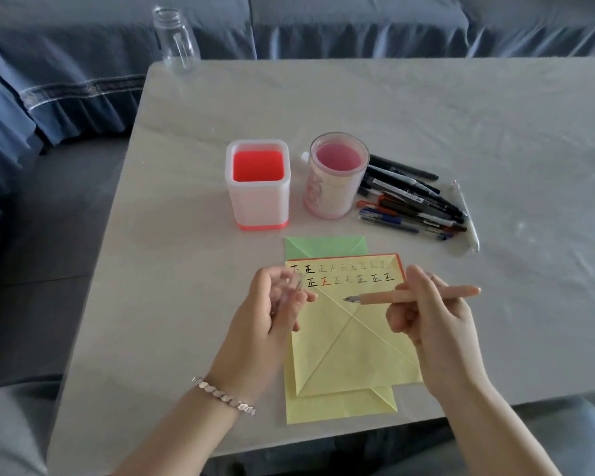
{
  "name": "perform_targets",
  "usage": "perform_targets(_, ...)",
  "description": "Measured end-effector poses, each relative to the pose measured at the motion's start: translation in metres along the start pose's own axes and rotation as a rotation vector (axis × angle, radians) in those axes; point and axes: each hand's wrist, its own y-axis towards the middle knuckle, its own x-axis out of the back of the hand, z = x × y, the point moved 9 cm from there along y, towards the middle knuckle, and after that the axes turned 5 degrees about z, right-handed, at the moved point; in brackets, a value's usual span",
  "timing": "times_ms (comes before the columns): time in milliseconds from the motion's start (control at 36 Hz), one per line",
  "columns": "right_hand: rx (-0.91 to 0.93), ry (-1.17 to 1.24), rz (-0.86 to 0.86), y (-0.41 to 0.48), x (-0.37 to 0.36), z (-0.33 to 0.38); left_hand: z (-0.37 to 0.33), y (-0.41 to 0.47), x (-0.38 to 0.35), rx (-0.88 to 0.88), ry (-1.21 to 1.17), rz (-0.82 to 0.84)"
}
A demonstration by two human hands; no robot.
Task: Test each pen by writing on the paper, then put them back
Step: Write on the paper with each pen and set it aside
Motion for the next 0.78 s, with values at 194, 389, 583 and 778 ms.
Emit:
perform_targets(194,0.058,0.05,-0.067,-0.01,0.01,0.015,-0.011,-0.011,-0.01,0.031,-0.008,0.084)
perform_targets(389,0.065,0.034,-0.068,-0.014,0.009,0.018,-0.017,-0.012,-0.009,0.029,-0.031,0.078)
perform_targets(583,0.084,-0.001,-0.061,-0.016,0.006,0.019,-0.031,-0.013,-0.012,-0.029,0.014,0.103)
perform_targets(778,0.087,-0.067,-0.005,-0.016,-0.005,0.017,-0.049,-0.004,-0.028,-0.116,0.115,0.174)
